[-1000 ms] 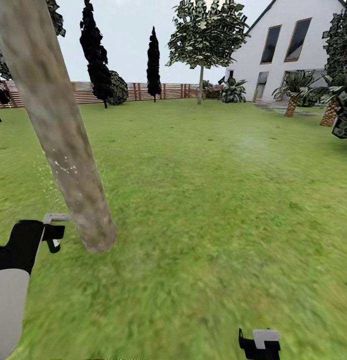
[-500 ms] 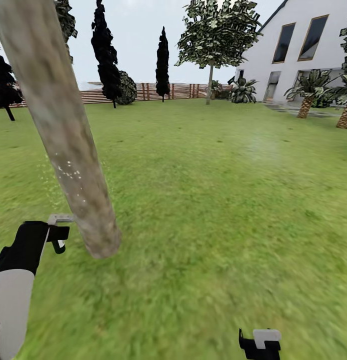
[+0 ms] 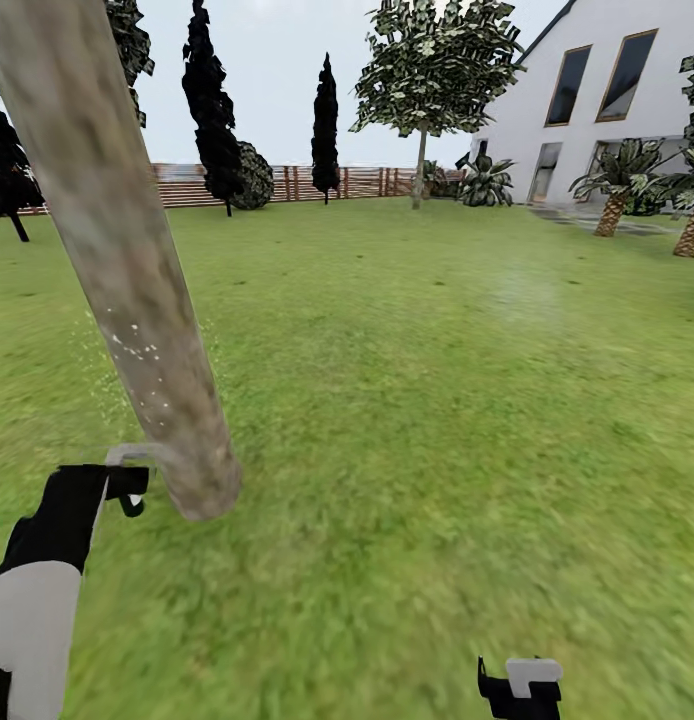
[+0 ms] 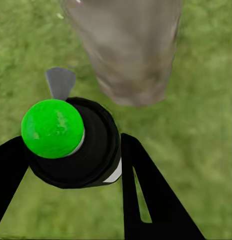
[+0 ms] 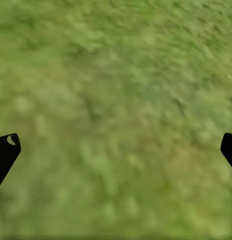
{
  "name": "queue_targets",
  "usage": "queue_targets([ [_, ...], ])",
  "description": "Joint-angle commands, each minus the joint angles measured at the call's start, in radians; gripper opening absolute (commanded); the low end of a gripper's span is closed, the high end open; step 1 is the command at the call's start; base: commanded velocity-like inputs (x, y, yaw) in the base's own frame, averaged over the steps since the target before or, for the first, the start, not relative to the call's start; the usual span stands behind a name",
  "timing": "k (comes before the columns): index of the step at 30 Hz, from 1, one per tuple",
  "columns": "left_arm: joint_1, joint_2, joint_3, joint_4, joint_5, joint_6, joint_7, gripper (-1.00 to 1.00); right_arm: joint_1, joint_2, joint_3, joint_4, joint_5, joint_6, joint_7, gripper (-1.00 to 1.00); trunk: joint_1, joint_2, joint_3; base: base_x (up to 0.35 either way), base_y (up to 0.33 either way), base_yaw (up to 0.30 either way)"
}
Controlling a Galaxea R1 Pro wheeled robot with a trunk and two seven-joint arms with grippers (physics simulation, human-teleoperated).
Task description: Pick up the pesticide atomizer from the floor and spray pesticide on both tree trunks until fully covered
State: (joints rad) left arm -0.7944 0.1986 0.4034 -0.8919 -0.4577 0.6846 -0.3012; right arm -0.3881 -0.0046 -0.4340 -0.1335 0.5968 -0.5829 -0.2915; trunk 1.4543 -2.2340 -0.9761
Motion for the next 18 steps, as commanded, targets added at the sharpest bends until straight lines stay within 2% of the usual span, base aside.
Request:
queue_targets([
  [1, -0.001, 0.009, 0.056, 0.0, 0.011, -0.002, -0.001, -1.0, 0.0, 0.0, 0.0, 0.0, 0.0, 0.0, 0.0, 1.0, 0.0, 0.0, 0.0, 0.0, 0.0, 0.0],
  [2, -0.001, 0.024, 0.112, -0.001, 0.013, -0.005, -0.002, -1.0, 0.0, 0.0, 0.0, 0.0, 0.0, 0.0, 0.0, 1.0, 0.0, 0.0, 0.0, 0.0, 0.0, 0.0],
  [3, 0.0, 0.028, 0.125, -0.001, 0.013, -0.011, -0.002, -1.0, 0.0, 0.0, 0.0, 0.0, 0.0, 0.0, 0.0, 1.0, 0.0, 0.0, 0.0, 0.0, 0.0, 0.0],
  [9, 0.002, 0.021, 0.14, 0.004, 0.015, -0.08, -0.003, -1.0, 0.0, 0.0, 0.0, 0.0, 0.0, 0.0, 0.0, 1.0, 0.0, 0.0, 0.0, 0.0, 0.0, 0.0],
  [11, 0.004, 0.002, 0.141, 0.016, 0.016, -0.144, -0.002, -1.0, 0.0, 0.0, 0.0, 0.0, 0.0, 0.0, 0.0, 1.0, 0.0, 0.0, 0.0, 0.0, 0.0, 0.0],
  [13, 0.052, -0.043, 0.139, 0.009, 0.012, -0.183, 0.0, -1.0, 0.0, 0.001, 0.0, 0.0, 0.001, 0.0, 0.001, 1.0, 0.0, 0.0, 0.0, 0.0, 0.0, 0.0],
  [17, 0.105, -0.061, 0.139, 0.016, 0.012, -0.195, 0.001, -1.0, 0.0, 0.002, 0.001, 0.0, 0.001, 0.0, 0.002, 1.0, 0.0, 0.0, 0.0, 0.0, -0.13, 0.006],
  [18, 0.11, -0.061, 0.142, 0.021, 0.01, -0.218, 0.005, -1.0, 0.0, 0.002, 0.001, 0.0, 0.001, 0.0, 0.002, 1.0, 0.0, 0.0, 0.0, 0.0, -0.254, 0.157],
])
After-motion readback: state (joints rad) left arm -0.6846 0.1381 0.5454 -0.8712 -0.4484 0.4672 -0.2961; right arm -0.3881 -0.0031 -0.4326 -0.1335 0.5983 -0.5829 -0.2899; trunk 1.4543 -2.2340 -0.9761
